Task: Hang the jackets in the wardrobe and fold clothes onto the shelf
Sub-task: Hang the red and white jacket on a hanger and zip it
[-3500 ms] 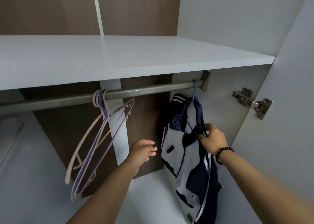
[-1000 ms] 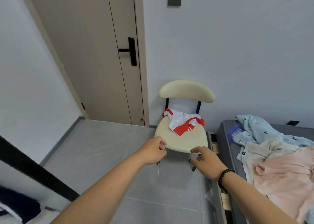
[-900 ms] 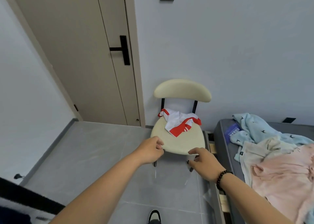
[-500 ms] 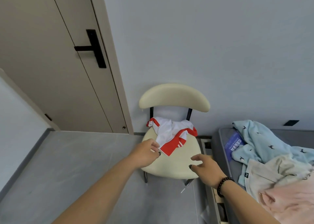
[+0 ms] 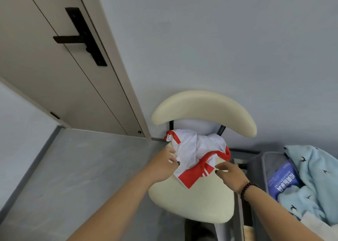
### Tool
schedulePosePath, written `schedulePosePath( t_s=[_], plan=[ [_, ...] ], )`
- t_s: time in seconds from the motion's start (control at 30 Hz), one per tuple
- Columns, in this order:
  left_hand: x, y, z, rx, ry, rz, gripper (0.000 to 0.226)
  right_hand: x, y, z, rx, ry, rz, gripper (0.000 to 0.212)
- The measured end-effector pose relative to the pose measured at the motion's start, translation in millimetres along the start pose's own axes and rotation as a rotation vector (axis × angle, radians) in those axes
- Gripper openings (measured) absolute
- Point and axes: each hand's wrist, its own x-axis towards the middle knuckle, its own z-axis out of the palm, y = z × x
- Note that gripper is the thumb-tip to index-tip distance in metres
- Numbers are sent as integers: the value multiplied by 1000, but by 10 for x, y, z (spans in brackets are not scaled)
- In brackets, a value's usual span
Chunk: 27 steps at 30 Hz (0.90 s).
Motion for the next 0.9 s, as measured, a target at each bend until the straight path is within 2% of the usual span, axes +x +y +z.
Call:
schedulePosePath(
  t_s=[0.13, 0.27, 0.4, 0.53, 0.57, 0.63, 0.73, 0.87, 0.9],
  plan=[
    [485, 73, -76, -52, 51, -120, 39, 735, -95, -115, 33, -50, 70, 29],
    [977, 140, -25, -48, 47, -164, 37, 1385, -123, -124, -52, -74, 120, 15],
    [1400, 185, 166, -61, 43, -188, 30, 1842, -131, -12, -124, -163, 187, 36],
    [1690, 181, 421, -83, 51, -194, 30, 2193, 19, 91, -202, -261, 205, 40],
    [1739, 173, 479, -98, 47, -205, 30, 2246, 61, 107, -172, -295, 218, 40],
    [1810, 138, 577, -123, 40, -230, 28, 2416, 175, 151, 88, -268, 341, 39],
    [1842, 58, 667, -131, 35, -275, 25, 2609, 401, 227, 226, -221, 393, 37],
    [1805, -5, 690, -139, 47, -321, 24, 2635, 421, 233, 342, -153, 302, 17],
    [1786, -7, 690, -153, 52, -333, 23, 2637, 403, 217, 375, -120, 283, 20]
  ],
)
